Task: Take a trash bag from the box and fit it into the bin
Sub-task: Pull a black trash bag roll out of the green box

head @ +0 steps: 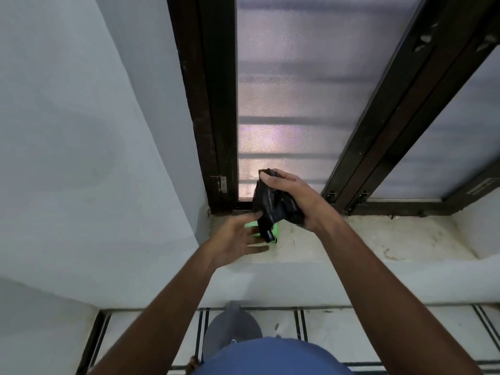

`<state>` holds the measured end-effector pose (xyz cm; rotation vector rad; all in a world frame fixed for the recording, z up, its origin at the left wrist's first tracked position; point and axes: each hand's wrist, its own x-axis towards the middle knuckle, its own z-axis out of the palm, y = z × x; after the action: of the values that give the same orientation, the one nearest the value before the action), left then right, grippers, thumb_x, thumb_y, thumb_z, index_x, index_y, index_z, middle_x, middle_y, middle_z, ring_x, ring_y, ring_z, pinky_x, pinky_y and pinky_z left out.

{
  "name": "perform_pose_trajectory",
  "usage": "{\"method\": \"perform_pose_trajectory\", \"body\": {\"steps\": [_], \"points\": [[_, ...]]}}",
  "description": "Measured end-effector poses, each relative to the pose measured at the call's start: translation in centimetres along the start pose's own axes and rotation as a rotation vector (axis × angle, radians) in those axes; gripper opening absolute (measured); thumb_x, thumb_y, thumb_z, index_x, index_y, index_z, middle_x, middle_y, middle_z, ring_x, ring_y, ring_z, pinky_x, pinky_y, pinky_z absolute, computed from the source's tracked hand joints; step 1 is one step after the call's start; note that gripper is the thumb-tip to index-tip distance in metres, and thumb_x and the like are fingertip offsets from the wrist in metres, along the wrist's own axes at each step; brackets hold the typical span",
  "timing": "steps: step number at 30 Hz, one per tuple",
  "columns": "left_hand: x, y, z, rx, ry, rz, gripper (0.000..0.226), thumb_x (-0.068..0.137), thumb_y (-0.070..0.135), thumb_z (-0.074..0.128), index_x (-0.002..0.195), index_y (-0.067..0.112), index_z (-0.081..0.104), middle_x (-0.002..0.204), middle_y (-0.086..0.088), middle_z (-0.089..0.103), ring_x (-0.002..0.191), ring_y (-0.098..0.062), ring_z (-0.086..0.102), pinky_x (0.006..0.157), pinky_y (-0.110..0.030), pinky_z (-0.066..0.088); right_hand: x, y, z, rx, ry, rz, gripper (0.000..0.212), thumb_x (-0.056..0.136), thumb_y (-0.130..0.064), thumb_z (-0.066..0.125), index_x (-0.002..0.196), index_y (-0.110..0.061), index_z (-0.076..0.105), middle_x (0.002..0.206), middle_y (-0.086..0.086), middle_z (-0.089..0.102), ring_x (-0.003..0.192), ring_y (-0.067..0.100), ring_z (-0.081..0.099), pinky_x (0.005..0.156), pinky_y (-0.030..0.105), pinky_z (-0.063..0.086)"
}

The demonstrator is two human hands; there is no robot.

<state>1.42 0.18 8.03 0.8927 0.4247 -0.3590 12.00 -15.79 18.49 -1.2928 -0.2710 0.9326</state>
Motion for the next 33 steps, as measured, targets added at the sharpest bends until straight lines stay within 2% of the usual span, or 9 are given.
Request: {"method": "perform_pose_trajectory", "body": {"steps": [4, 8, 12, 16, 20, 24, 27, 30, 33], "points": [[-0.1, -0.3, -0.4, -0.076, 0.167, 0.073, 0.014, 0.088, 0.025, 0.086, 0.092, 0.016, 0.076, 0.081, 0.000, 0.068, 0.065, -0.011, 0.059, 0.073, -0.031, 0.054, -0.1, 0.1, -2.1, -0.120, 0.116, -0.078, 0.023, 0.100, -0.020, 0.083, 0.116, -0.008, 0.071, 0.102, 0.020, 0.078, 0.093, 0.032, 0.079, 0.083, 0.043, 0.068], [-1.1, -0.2, -2.0, -0.252, 0.249, 0.134, 0.004, 0.096, 0.016, 0.078, 0.099, 0.014, 0.077, 0.078, -0.001, 0.068, 0.068, -0.012, 0.063, 0.067, -0.029, 0.062, -0.1, 1.7, -6.3, -0.420, 0.304, -0.112, 0.027, 0.096, -0.023, 0.089, 0.111, -0.005, 0.076, 0.103, 0.015, 0.085, 0.100, 0.034, 0.084, 0.083, 0.040, 0.068], [-1.4, 0.2, -3.4, -0.189, 0.273, 0.219, 0.026, 0.093, 0.035, 0.084, 0.114, 0.020, 0.076, 0.100, -0.004, 0.069, 0.078, -0.015, 0.060, 0.077, -0.030, 0.052, -0.1, 4.7, -10.2, -0.749, 0.413, -0.082, 0.033, 0.088, -0.044, 0.094, 0.088, -0.018, 0.074, 0.084, -0.002, 0.078, 0.083, 0.020, 0.075, 0.075, 0.036, 0.054], [-1.1, 0.3, -3.2, -0.181, 0.370, 0.317, 0.028, 0.102, 0.038, 0.074, 0.120, 0.017, 0.077, 0.113, -0.008, 0.073, 0.105, -0.025, 0.062, 0.114, -0.046, 0.048, 0.1, 7.6, -11.8, -0.860, 0.489, -0.034, 0.031, 0.089, -0.043, 0.093, 0.087, -0.020, 0.072, 0.088, -0.002, 0.076, 0.085, 0.020, 0.073, 0.071, 0.034, 0.050], [-0.9, 0.3, -1.9, -0.028, 0.450, 0.383, 0.029, 0.104, 0.034, 0.071, 0.127, 0.018, 0.072, 0.089, -0.005, 0.077, 0.080, -0.016, 0.071, 0.088, -0.034, 0.059, 0.3, 8.6, -12.2, -0.900, 0.482, 0.019, 0.024, 0.095, -0.039, 0.089, 0.108, -0.024, 0.076, 0.111, -0.001, 0.079, 0.100, 0.023, 0.076, 0.072, 0.030, 0.054], [-0.7, 0.0, -0.1, 0.282, 0.554, 0.459, 0.031, 0.107, 0.034, 0.068, 0.135, 0.020, 0.070, 0.107, -0.010, 0.084, 0.086, -0.023, 0.080, 0.092, -0.043, 0.062, -0.2, 8.5, -11.0, -1.217, 0.390, 0.074, 0.075, 0.097, -0.049, 0.082, 0.161, -0.021, 0.054, 0.160, 0.006, 0.061, 0.143, 0.030, 0.061, 0.110, 0.044, 0.056], [-1.0, -0.6, 2.1, 0.472, 0.536, 0.511, 0.017, 0.104, 0.030, 0.073, 0.121, 0.029, 0.077, 0.102, 0.009, 0.082, 0.100, -0.020, 0.079, 0.087, -0.039, 0.062, -0.7, 6.7, -8.8, -0.949, 0.274, -0.092, 0.093, 0.093, -0.075, 0.073, 0.169, -0.031, 0.042, 0.171, 0.000, 0.051, 0.155, 0.022, 0.049, 0.125, 0.050, 0.045], [-1.2, -1.4, 3.7, 0.527, 0.464, 0.500, 0.020, 0.102, 0.013, 0.075, 0.116, 0.026, 0.080, 0.102, 0.011, 0.083, 0.102, -0.015, 0.076, 0.088, -0.035, 0.063, -0.9, 4.9, -6.8, -0.563, 0.143, -0.021, 0.108, 0.077, -0.092, 0.076, 0.165, -0.037, 0.047, 0.159, -0.006, 0.061, 0.143, 0.015, 0.061, 0.120, 0.042, 0.051], [-1.7, -1.4, 4.6, 0.366, 0.404, 0.436, 0.026, 0.095, 0.005, 0.076, 0.120, 0.011, 0.079, 0.114, -0.008, 0.082, 0.111, -0.031, 0.077, 0.098, -0.045, 0.063, -0.7, 4.6, -6.3, -0.629, 0.104, -0.083, 0.056, 0.094, -0.066, 0.079, 0.135, -0.029, 0.072, 0.127, -0.005, 0.076, 0.115, 0.013, 0.075, 0.094, 0.027, 0.059]]}}
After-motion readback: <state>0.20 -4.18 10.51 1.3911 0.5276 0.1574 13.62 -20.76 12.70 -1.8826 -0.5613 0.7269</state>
